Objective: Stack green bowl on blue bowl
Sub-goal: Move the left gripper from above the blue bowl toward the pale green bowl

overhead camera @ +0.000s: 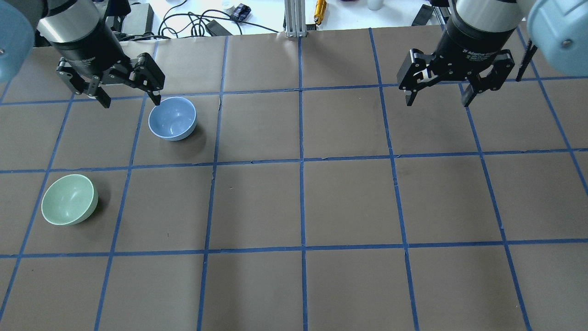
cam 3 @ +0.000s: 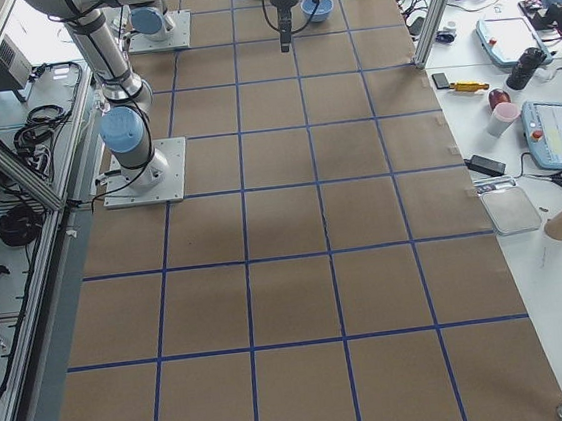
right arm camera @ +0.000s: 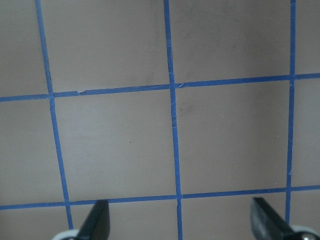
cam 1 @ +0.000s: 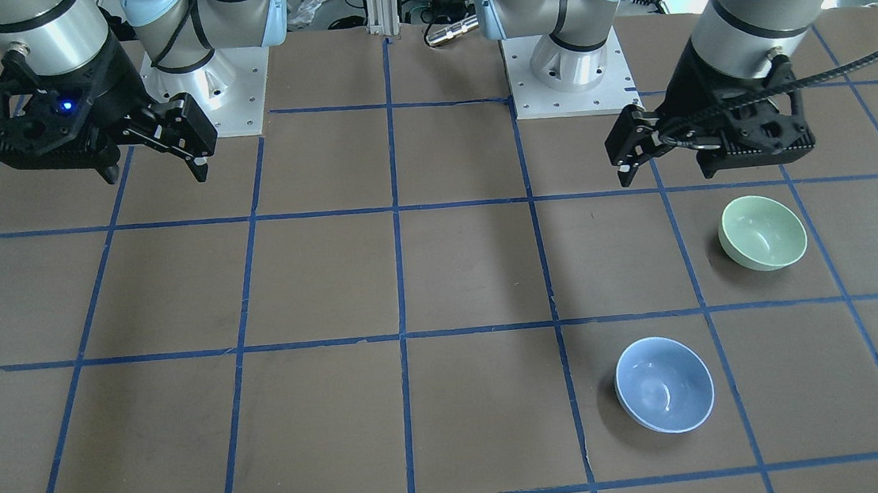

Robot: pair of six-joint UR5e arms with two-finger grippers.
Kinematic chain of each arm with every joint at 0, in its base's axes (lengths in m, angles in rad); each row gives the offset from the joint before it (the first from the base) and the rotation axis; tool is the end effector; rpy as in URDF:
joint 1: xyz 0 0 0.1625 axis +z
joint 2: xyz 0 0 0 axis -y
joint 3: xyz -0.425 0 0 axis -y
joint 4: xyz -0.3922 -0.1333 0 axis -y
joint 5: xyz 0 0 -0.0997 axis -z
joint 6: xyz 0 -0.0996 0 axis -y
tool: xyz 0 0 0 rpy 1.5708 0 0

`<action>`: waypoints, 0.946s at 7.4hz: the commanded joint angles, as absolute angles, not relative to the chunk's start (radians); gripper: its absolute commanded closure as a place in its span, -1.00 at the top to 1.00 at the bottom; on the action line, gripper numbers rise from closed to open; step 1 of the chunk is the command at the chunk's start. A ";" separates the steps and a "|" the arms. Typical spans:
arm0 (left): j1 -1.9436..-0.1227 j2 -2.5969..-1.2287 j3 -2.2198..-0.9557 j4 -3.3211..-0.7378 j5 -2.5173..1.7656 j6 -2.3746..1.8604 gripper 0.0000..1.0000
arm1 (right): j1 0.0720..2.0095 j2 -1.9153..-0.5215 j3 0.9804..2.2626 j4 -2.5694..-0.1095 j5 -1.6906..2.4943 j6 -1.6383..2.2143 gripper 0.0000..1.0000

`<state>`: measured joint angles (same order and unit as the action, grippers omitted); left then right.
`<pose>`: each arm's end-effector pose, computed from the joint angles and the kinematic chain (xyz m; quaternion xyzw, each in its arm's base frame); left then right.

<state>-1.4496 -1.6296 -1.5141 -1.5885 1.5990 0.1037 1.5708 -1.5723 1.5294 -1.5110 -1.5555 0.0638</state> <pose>-0.0673 -0.5269 0.4844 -0.0086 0.9998 0.0114 0.0129 0.1348 -0.4892 0.5031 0.0320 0.9994 0.0087 0.0074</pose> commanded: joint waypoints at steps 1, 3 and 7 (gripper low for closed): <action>-1.262 -1.635 -1.580 -1.576 1.598 0.294 0.97 | 1.571 -1.572 1.529 -1.511 -1.555 0.064 1.00; -1.067 -1.667 -1.673 -1.487 1.598 0.488 0.95 | 1.571 -1.572 1.529 -1.513 -1.555 0.063 1.00; -0.850 -1.742 -1.842 -1.186 1.588 0.808 0.95 | 1.571 -1.572 1.529 -1.511 -1.555 0.063 1.00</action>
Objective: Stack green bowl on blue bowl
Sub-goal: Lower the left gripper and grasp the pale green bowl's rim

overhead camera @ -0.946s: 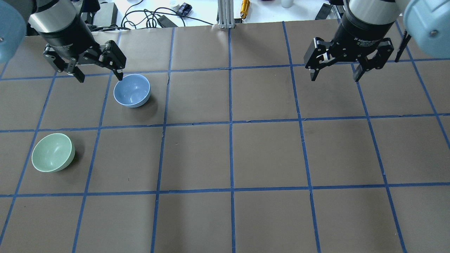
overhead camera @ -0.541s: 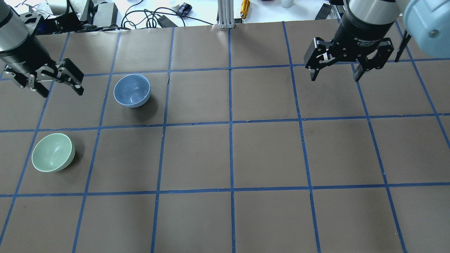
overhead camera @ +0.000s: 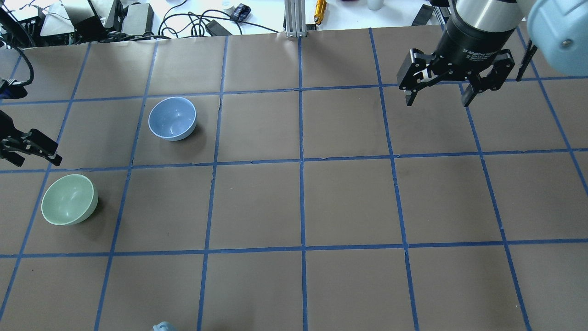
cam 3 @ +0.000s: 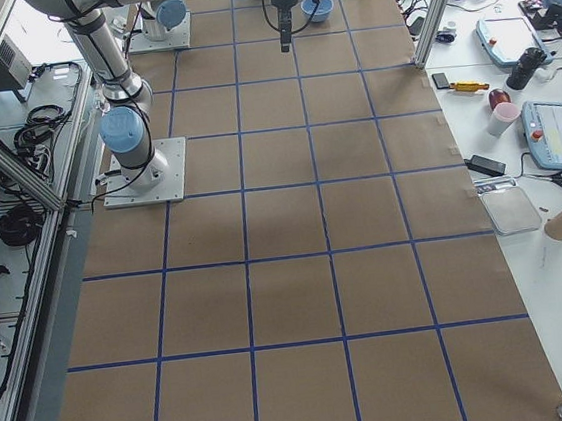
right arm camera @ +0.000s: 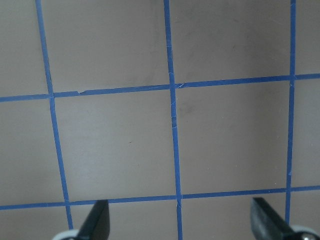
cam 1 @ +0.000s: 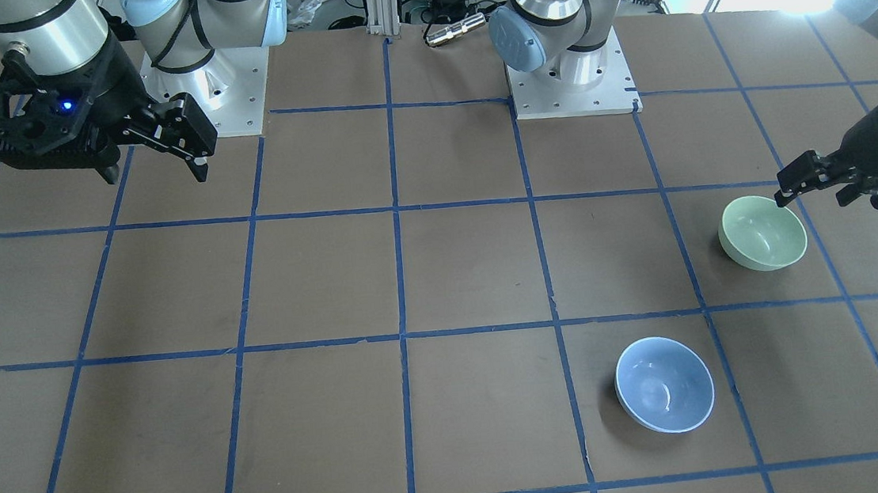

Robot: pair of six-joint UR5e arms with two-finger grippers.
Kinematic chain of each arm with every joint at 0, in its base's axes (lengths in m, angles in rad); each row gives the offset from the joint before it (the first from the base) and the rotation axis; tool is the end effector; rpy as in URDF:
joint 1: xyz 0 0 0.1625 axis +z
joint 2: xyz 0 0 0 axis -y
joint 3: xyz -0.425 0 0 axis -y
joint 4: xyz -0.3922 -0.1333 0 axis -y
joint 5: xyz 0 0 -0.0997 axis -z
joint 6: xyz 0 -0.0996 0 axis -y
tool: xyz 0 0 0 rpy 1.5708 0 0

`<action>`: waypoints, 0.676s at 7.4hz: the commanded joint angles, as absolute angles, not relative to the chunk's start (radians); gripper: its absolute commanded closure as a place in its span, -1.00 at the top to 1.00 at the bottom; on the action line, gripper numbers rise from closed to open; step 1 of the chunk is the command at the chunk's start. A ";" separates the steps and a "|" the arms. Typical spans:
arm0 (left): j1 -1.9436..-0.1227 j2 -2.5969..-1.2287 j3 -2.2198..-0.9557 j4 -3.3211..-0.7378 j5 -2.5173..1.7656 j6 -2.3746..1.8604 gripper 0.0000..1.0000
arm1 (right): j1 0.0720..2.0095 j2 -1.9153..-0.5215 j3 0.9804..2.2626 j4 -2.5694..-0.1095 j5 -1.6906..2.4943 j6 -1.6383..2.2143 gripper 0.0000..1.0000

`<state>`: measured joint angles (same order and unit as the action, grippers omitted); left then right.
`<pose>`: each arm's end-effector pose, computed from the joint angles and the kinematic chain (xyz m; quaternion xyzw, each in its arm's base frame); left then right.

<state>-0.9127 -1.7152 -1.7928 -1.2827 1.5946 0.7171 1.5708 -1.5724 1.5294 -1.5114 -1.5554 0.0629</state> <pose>0.2138 -0.4906 0.3355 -0.0299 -0.9987 -0.0378 0.0157 0.1348 -0.4892 0.5031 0.0315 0.9994 0.0084 0.0074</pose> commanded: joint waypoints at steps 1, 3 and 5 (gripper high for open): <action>-0.819 -1.771 -1.861 -1.133 1.585 0.831 0.95 | 1.571 -1.572 1.529 -1.512 -1.555 0.063 1.00; -0.789 -1.839 -1.885 -1.036 1.588 0.850 0.93 | 1.571 -1.572 1.529 -1.512 -1.555 0.063 1.00; -0.784 -1.891 -1.925 -0.974 1.588 0.853 0.75 | 1.571 -1.572 1.529 -1.511 -1.555 0.064 1.00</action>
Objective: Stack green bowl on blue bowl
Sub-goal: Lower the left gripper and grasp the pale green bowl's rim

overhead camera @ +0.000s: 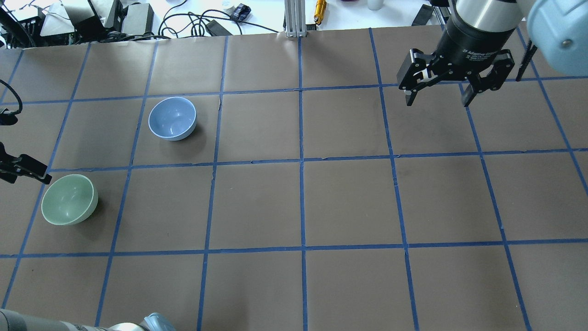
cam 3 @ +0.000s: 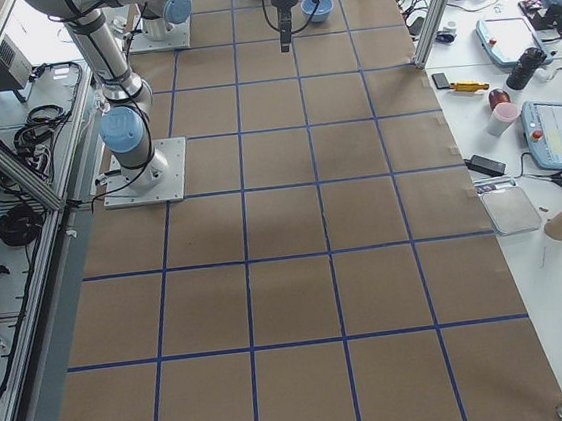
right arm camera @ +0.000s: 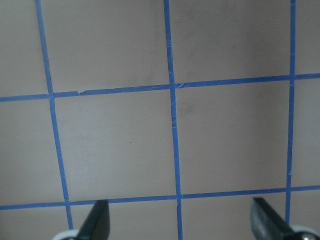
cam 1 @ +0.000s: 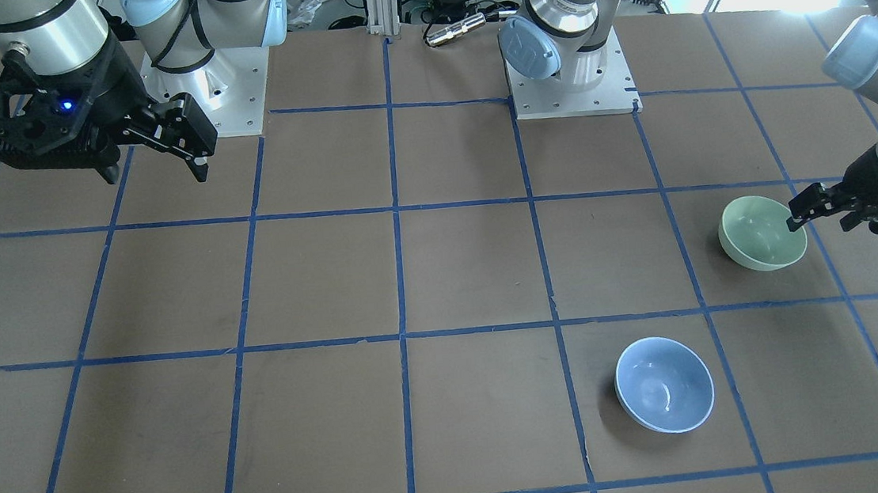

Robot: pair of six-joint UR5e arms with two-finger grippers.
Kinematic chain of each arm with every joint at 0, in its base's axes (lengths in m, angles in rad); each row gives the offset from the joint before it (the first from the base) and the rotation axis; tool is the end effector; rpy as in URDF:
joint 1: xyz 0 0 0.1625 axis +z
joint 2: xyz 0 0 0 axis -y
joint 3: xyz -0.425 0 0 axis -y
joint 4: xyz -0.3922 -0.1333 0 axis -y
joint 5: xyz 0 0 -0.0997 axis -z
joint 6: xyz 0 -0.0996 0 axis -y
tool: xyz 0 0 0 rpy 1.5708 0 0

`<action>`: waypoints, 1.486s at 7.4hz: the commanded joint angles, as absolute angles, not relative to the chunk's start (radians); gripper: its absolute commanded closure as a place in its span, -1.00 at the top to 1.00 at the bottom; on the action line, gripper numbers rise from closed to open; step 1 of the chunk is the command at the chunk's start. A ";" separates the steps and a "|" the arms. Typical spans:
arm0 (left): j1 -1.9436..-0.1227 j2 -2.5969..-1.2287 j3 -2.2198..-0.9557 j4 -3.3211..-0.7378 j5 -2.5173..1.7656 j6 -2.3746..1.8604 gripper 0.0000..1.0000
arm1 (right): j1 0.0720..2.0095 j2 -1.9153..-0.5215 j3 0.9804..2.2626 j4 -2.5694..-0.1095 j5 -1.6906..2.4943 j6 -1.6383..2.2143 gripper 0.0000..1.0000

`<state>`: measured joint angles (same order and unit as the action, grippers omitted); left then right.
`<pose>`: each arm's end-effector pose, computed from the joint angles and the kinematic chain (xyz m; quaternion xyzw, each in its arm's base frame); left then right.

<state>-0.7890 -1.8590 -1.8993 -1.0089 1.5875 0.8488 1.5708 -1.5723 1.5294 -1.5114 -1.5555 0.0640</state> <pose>0.2834 -0.4723 0.2382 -0.0337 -0.9990 -0.0249 0.0142 0.1348 -0.4892 0.5031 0.0321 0.9994 0.0085 0.0074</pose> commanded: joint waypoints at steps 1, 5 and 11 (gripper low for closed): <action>-0.761 -1.897 -1.940 -0.974 1.589 0.870 0.56 | 1.571 -1.572 1.529 -1.512 -1.555 0.064 1.00; -0.738 -1.893 -1.941 -1.003 1.592 0.954 -0.97 | 1.571 -1.572 1.529 -1.511 -1.555 0.064 1.00; -0.958 -1.844 -1.657 -1.363 1.479 0.733 -1.00 | 1.571 -1.572 1.529 -1.511 -1.555 0.064 1.00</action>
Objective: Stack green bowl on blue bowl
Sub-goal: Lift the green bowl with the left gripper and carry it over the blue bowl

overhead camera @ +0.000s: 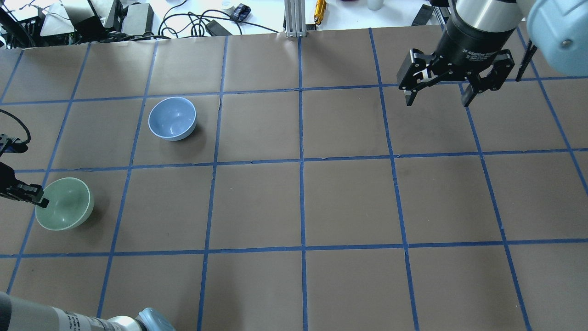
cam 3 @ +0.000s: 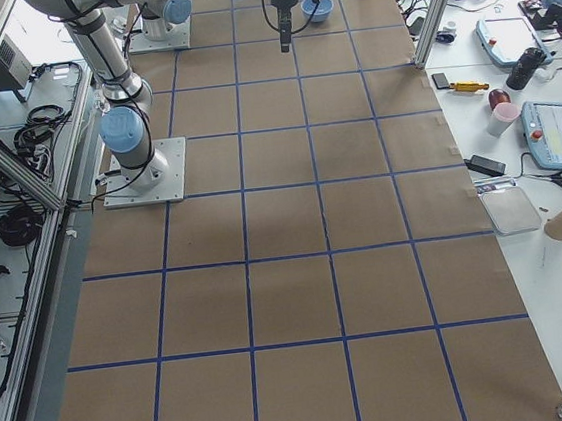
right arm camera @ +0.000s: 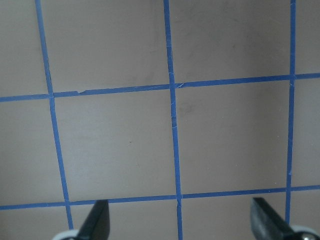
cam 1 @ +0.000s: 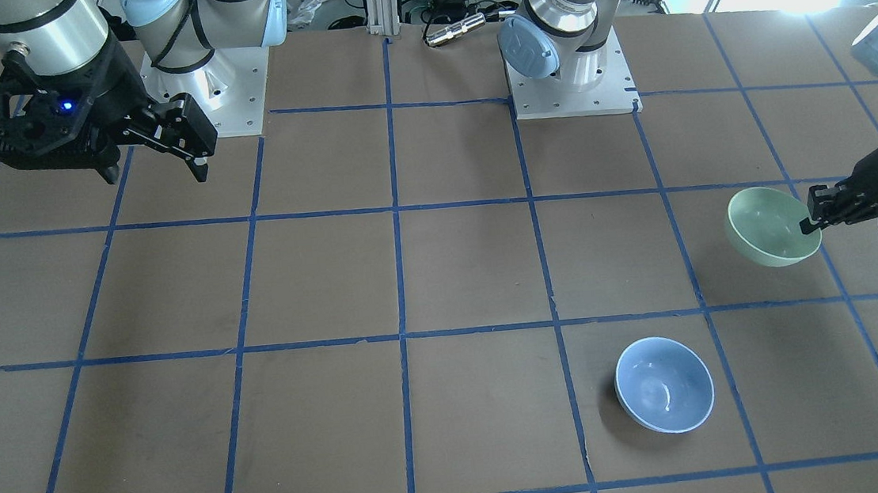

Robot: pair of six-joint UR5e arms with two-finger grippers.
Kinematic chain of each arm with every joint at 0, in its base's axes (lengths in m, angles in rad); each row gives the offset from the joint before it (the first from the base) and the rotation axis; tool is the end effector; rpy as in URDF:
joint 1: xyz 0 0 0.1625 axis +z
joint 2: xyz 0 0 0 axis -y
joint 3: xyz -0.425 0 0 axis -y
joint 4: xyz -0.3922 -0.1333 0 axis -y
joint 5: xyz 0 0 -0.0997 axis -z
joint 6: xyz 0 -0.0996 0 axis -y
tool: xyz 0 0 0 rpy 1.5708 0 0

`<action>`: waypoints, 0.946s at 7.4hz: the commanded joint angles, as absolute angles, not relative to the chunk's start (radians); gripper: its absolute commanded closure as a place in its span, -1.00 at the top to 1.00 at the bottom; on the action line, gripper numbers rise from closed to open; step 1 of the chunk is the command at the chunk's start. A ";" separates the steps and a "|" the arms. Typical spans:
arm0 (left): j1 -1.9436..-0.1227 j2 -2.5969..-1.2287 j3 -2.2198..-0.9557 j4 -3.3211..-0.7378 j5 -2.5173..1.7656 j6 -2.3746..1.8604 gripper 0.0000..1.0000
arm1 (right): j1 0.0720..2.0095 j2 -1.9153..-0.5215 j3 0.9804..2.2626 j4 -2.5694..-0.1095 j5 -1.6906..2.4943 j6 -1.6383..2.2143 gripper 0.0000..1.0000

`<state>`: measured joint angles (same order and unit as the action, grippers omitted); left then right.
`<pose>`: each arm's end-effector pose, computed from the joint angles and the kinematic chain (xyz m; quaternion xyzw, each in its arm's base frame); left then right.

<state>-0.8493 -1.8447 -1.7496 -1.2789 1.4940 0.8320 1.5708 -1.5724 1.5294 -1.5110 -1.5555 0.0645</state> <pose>0.2576 -0.5062 0.2861 -0.0519 -0.9947 -0.0304 0.0835 0.1348 -0.4892 0.5031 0.0323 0.9994 0.0086 0.0074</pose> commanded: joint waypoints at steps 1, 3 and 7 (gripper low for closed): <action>-1.023 -1.859 -1.635 -1.345 1.476 0.635 -1.00 | 1.571 -1.572 1.529 -1.512 -1.555 0.064 1.00; -1.139 -1.897 -1.600 -1.323 1.474 0.421 -1.00 | 1.571 -1.572 1.529 -1.512 -1.555 0.064 1.00; -1.227 -2.015 -1.568 -1.186 1.477 0.270 -1.00 | 1.571 -1.572 1.531 -1.511 -1.555 0.064 1.00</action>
<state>-1.2189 -1.9717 -1.5898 -1.2148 1.4775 0.2914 1.5708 -1.5723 1.5297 -1.5112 -1.5555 0.0645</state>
